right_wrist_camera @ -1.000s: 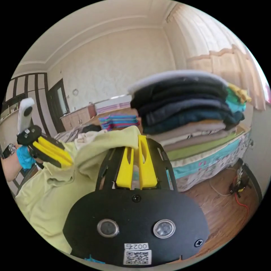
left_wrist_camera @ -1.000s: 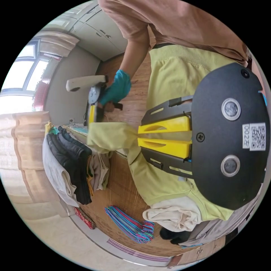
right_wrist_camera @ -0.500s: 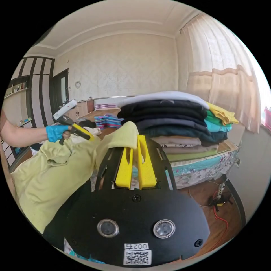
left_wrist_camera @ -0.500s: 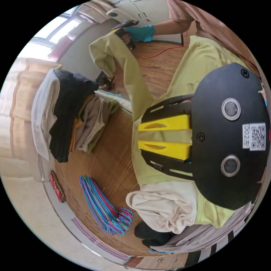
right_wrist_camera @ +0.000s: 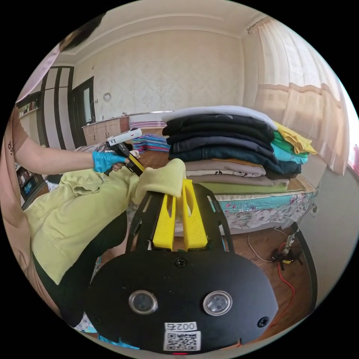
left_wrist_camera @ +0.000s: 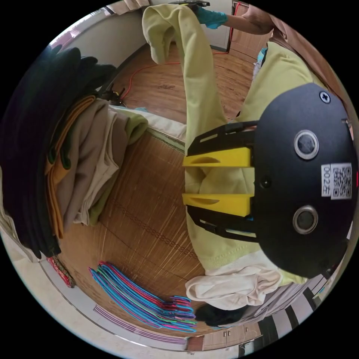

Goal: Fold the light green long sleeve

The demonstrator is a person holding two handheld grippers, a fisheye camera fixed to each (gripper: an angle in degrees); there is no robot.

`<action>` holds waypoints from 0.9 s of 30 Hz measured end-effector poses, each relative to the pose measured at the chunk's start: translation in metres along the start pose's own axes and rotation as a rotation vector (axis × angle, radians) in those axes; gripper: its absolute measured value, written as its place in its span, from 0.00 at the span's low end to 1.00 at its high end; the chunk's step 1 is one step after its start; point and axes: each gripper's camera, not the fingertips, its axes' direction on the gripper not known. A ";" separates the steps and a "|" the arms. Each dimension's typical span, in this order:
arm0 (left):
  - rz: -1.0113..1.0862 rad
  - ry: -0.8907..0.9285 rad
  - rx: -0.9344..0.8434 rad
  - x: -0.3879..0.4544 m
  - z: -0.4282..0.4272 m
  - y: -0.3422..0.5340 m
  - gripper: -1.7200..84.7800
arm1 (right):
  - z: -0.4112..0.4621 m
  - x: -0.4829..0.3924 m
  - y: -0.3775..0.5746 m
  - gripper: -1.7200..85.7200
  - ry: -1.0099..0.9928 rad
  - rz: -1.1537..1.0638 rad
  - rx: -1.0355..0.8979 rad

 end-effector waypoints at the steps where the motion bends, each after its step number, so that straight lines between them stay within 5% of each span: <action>1: -0.004 -0.001 0.004 0.000 0.000 -0.001 0.09 | 0.000 -0.001 0.000 0.01 -0.012 0.013 0.002; 9: -0.033 -0.036 0.070 -0.004 0.004 -0.004 0.02 | 0.008 -0.007 -0.001 0.01 -0.023 0.043 -0.010; 20: -0.169 -0.078 0.324 -0.055 -0.033 -0.015 0.01 | 0.022 -0.003 -0.018 0.02 0.262 0.057 -0.006; 27: -0.161 0.045 0.231 -0.073 -0.003 -0.017 0.01 | 0.053 -0.001 -0.010 0.02 0.384 0.093 -0.152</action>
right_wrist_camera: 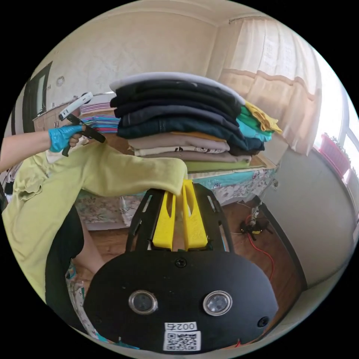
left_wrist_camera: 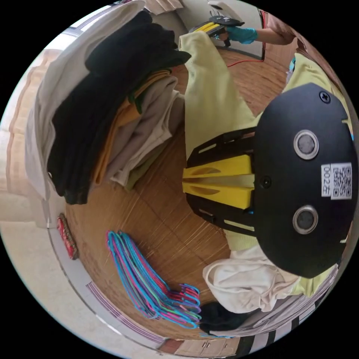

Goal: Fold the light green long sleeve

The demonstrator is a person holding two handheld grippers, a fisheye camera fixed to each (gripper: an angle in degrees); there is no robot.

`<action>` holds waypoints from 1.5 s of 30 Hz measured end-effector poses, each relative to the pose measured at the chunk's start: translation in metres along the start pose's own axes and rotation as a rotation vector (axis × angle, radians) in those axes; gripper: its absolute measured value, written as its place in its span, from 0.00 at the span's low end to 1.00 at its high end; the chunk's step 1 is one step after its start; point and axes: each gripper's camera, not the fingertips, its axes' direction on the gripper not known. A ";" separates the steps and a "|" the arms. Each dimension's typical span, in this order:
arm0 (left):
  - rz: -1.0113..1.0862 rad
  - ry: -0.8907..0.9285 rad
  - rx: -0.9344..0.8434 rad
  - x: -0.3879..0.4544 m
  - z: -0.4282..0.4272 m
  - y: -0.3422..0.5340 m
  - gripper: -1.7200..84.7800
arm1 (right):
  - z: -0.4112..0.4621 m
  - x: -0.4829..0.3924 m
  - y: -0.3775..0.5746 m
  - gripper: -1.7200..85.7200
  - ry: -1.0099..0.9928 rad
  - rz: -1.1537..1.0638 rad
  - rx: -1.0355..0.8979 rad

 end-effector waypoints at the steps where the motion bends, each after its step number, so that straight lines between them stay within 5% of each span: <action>1: 0.001 0.003 0.009 -0.001 -0.001 0.002 0.01 | 0.002 0.001 0.002 0.02 -0.011 0.015 -0.018; 7: 0.057 0.030 0.039 -0.015 -0.027 0.031 0.02 | -0.004 0.006 0.007 0.03 -0.116 0.109 -0.006; 13: 0.318 0.071 -0.126 0.003 -0.015 0.066 0.04 | -0.039 -0.009 -0.009 0.04 -0.342 0.149 0.175; 26: 0.202 -0.040 -0.086 0.002 -0.008 0.138 0.05 | -0.135 -0.152 -0.069 0.02 -0.755 -0.338 0.449; 33: 0.054 -0.056 -0.002 -0.040 -0.067 0.226 0.05 | -0.134 -0.242 -0.069 0.04 -0.928 -0.554 0.316; 40: 0.016 0.035 0.075 -0.055 -0.124 0.332 0.06 | -0.123 -0.339 -0.049 0.16 -0.961 -0.889 -0.005; 45: 0.059 0.160 0.087 -0.038 -0.144 0.408 0.10 | -0.132 -0.347 -0.044 0.17 -0.949 -0.890 -0.012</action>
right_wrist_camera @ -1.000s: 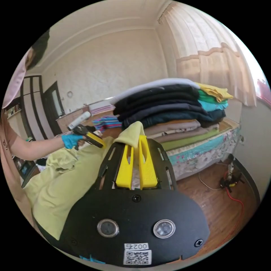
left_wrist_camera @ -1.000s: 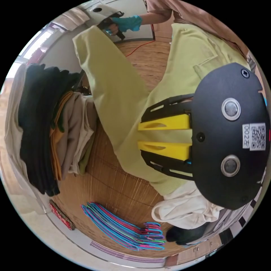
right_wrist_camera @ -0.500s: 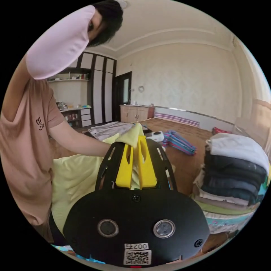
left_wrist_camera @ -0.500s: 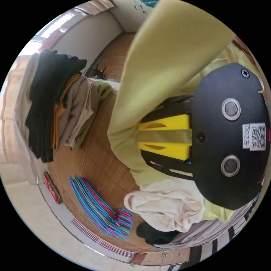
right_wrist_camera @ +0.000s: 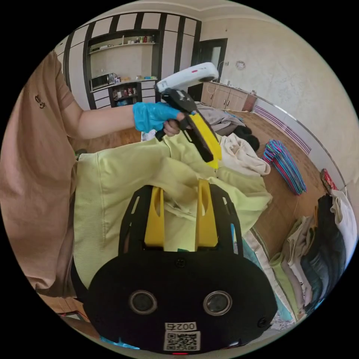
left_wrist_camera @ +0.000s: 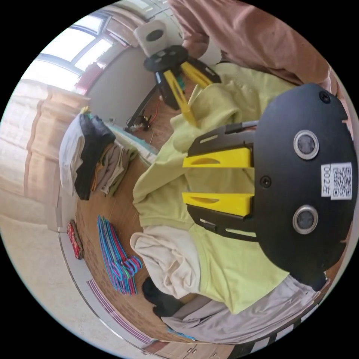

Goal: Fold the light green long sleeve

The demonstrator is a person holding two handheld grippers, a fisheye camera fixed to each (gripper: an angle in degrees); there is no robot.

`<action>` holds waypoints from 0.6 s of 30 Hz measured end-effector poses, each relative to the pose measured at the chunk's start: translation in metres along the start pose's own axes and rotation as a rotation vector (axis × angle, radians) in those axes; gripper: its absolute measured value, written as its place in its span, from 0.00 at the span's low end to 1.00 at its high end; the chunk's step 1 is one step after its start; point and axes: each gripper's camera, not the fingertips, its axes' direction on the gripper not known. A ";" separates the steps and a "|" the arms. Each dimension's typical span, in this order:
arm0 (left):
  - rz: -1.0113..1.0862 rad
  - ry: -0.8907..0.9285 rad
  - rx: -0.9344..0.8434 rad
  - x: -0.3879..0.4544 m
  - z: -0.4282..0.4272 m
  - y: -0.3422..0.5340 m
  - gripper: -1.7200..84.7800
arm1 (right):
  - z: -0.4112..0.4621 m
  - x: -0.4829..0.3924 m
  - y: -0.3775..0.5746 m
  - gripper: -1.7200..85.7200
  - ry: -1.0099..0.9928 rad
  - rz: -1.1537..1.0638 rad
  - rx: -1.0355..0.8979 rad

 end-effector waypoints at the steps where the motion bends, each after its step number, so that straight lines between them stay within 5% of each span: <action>1: 0.001 0.022 0.003 0.003 -0.001 0.007 0.10 | -0.001 0.001 -0.001 0.17 -0.007 0.016 -0.001; 7: -0.031 0.169 0.070 0.021 -0.014 0.070 0.10 | 0.007 -0.007 -0.013 0.22 0.116 0.105 -0.028; 18: -0.051 -0.064 -0.096 0.052 -0.019 0.167 0.01 | 0.015 0.027 -0.009 0.19 0.184 0.301 -0.059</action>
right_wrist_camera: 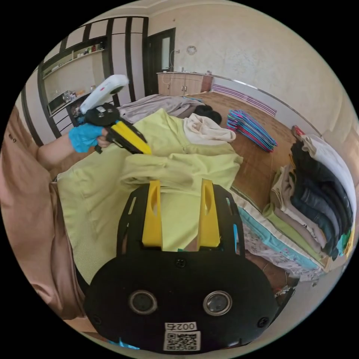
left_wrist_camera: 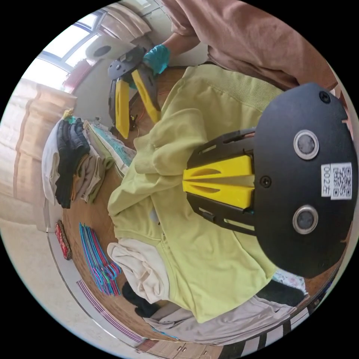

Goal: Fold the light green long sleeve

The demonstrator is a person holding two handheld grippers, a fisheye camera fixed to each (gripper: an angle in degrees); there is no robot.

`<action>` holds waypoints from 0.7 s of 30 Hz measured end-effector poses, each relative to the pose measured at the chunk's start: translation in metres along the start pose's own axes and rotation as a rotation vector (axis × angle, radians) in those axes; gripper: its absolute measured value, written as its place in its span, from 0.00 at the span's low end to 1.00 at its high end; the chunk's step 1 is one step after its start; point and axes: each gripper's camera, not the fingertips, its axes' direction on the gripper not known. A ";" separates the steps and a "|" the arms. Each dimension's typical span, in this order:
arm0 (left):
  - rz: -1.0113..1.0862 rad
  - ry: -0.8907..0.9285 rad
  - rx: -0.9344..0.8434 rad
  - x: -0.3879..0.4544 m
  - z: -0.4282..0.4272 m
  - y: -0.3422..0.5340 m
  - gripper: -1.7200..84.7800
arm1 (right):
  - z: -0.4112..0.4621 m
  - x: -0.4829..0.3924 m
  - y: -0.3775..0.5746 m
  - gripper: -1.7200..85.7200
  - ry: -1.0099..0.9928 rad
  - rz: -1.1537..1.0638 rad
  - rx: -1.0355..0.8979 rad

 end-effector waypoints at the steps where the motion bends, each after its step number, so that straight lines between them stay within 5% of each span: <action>1: -0.008 0.001 0.004 0.001 -0.002 0.006 0.01 | 0.002 0.008 -0.003 0.18 0.016 0.019 0.007; 9: -0.004 0.128 0.183 0.018 -0.038 0.077 0.12 | 0.034 0.044 -0.029 0.17 -0.091 0.126 -0.028; 15: 0.006 0.123 0.162 0.037 -0.026 0.108 0.15 | 0.055 0.048 -0.038 0.15 -0.350 0.193 -0.001; 21: -0.051 0.109 0.129 0.053 -0.017 0.146 0.11 | 0.057 0.030 -0.045 0.07 -0.238 0.127 -0.035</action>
